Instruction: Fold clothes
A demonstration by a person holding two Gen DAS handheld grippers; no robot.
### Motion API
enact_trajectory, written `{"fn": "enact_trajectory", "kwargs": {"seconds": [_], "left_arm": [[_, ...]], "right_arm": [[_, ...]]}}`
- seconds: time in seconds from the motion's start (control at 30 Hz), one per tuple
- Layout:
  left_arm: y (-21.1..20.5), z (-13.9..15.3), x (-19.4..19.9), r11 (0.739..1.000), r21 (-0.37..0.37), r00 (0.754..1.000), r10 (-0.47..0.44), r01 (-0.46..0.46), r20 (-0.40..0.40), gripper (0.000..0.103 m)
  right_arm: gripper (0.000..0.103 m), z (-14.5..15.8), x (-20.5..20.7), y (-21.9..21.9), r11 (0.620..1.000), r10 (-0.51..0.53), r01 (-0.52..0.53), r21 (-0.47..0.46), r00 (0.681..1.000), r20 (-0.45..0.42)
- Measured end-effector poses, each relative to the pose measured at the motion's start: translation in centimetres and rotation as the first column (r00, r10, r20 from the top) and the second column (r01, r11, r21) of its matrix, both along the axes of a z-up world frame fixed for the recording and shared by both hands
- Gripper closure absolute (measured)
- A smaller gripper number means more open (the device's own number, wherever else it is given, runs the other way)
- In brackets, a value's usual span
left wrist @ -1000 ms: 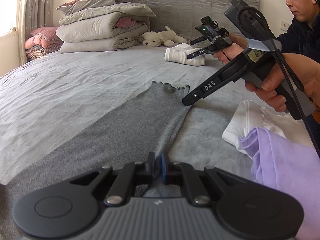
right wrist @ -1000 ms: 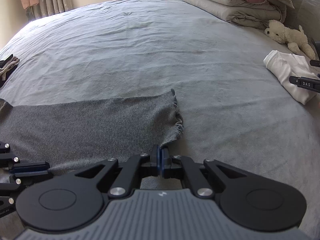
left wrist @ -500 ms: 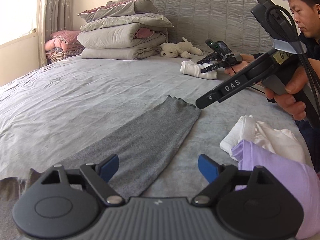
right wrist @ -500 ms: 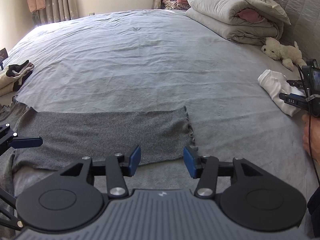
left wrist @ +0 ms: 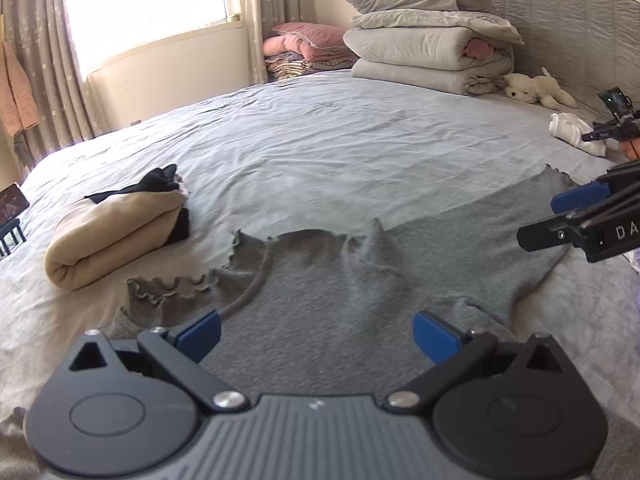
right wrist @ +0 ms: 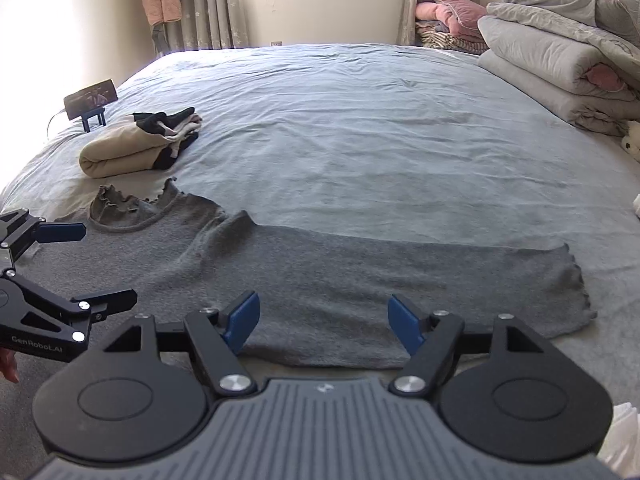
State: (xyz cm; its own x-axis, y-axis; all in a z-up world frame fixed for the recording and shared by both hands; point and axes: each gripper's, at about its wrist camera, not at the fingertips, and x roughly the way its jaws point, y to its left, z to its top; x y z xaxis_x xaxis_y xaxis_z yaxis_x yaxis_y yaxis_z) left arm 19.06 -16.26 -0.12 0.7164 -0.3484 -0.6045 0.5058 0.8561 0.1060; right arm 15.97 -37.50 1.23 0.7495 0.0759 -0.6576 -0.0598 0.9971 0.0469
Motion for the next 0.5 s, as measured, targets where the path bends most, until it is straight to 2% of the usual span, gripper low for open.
{"fn": "enact_trajectory", "kwargs": {"seconds": [0.13, 0.2, 0.3, 0.33, 0.37, 0.4, 0.43, 0.47, 0.5], "left_arm": [[5.0, -0.8, 1.4, 0.995, -0.039, 0.995, 0.090, -0.088, 0.039, 0.001], [7.2, -1.6, 2.4, 0.992, -0.025, 0.991, 0.128, -0.127, 0.045, 0.001], [10.7, -3.7, 3.1, 0.983, -0.027, 0.984, 0.180, -0.180, 0.008, 0.001], [11.9, -4.4, 3.4, 0.980, -0.030, 0.980, 0.197, -0.197, -0.005, 0.000], [13.4, -4.5, 3.5, 0.973, -0.099, 0.978, 0.205, -0.208, -0.036, 0.001], [14.8, -4.7, 3.5, 0.961, -0.167, 0.975, 0.211, -0.220, -0.067, 0.001], [15.7, -4.5, 3.5, 0.946, -0.214, 0.970, 0.231, -0.243, -0.080, 0.001], [16.3, -4.4, 3.5, 0.934, -0.242, 0.965, 0.249, -0.263, -0.088, 0.001], [16.4, -4.3, 3.2, 0.933, -0.243, 0.964, 0.252, -0.267, -0.090, 0.001]], "right_arm": [[0.028, -0.9, 2.6, 6.4, 0.994, 0.092, -0.096, 0.044, 0.992, 0.090], [0.027, -1.5, 3.6, 9.0, 0.988, 0.133, -0.142, 0.065, 0.983, 0.124], [0.021, -3.6, 5.3, 12.6, 0.978, 0.192, -0.200, 0.063, 0.975, 0.114], [0.018, -4.7, 5.4, 13.3, 0.978, 0.202, -0.205, 0.032, 0.975, 0.094], [0.015, -5.8, 5.6, 14.1, 0.977, 0.210, -0.211, 0.002, 0.975, 0.074], [0.007, -6.6, 5.7, 14.7, 0.977, 0.215, -0.214, -0.024, 0.975, 0.060], [0.003, -6.5, 5.4, 14.7, 0.978, 0.206, -0.204, -0.038, 0.976, 0.066], [0.001, -6.4, 5.2, 14.7, 0.980, 0.196, -0.193, -0.049, 0.978, 0.069], [0.000, -6.2, 5.2, 14.5, 0.983, 0.183, -0.180, -0.047, 0.981, 0.063]]}}
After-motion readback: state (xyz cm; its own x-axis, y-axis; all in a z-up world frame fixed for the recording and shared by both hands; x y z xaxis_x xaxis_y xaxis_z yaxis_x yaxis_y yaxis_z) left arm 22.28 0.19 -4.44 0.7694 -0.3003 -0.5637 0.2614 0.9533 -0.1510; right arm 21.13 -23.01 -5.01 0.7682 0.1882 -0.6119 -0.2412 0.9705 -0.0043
